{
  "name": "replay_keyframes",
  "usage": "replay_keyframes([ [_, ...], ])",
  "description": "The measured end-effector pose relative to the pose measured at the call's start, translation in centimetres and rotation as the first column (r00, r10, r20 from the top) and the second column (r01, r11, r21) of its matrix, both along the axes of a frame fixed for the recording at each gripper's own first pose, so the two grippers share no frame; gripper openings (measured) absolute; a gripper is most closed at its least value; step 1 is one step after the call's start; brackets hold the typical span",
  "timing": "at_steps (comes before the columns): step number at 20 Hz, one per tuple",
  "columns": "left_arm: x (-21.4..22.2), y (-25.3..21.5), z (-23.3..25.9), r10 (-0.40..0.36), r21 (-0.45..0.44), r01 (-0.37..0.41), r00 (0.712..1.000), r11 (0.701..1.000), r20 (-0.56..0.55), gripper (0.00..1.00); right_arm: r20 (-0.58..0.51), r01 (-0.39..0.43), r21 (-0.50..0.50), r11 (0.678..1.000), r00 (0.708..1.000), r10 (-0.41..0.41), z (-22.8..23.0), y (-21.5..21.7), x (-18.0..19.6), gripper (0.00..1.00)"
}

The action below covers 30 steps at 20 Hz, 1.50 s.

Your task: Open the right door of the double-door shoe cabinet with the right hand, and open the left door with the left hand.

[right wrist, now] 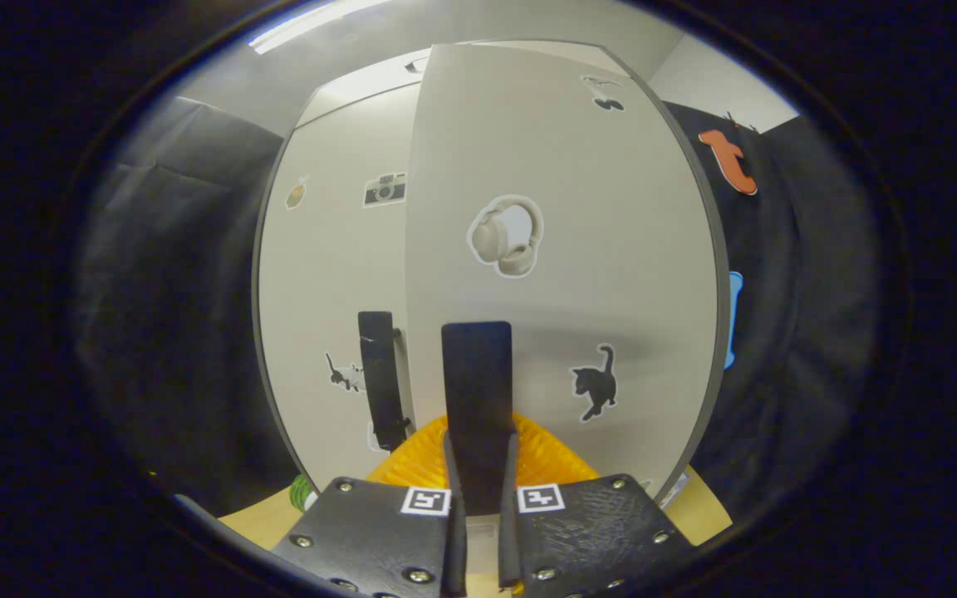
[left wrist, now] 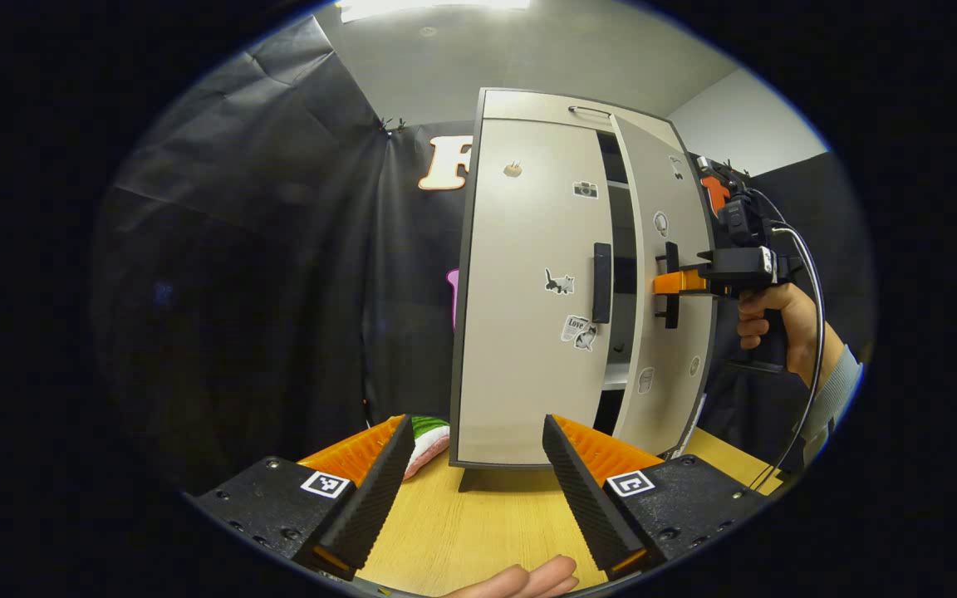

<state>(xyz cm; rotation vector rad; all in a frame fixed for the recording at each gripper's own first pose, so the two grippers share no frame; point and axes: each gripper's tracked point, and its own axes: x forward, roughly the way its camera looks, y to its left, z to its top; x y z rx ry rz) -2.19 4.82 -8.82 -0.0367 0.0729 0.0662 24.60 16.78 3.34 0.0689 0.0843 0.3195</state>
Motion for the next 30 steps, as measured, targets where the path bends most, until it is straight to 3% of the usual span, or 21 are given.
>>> replay_keyframes([
  [5, -0.3, -1.6, 0.1, -0.025, 0.008, 0.025, 1.0, 1.0, -0.013, 0.97, -0.007, -0.005, 0.006, 1.0, 1.0, 0.005, 0.1, -0.7, -0.7, 0.15],
  [10, -0.6, -0.9, 1.7, 0.018, 0.072, -0.021, 0.999, 0.997, 0.033, 0.97, 0.003, -0.022, 0.006, 1.0, 1.0, 0.022, 0.3, -1.4, -1.4, 0.15],
  [30, -1.2, -3.3, 0.8, -0.051, 0.063, 0.05, 0.999, 0.997, 0.009, 0.96, 0.036, -0.016, 0.02, 1.0, 0.999, 0.016, 0.7, -5.4, -3.5, 0.14],
])
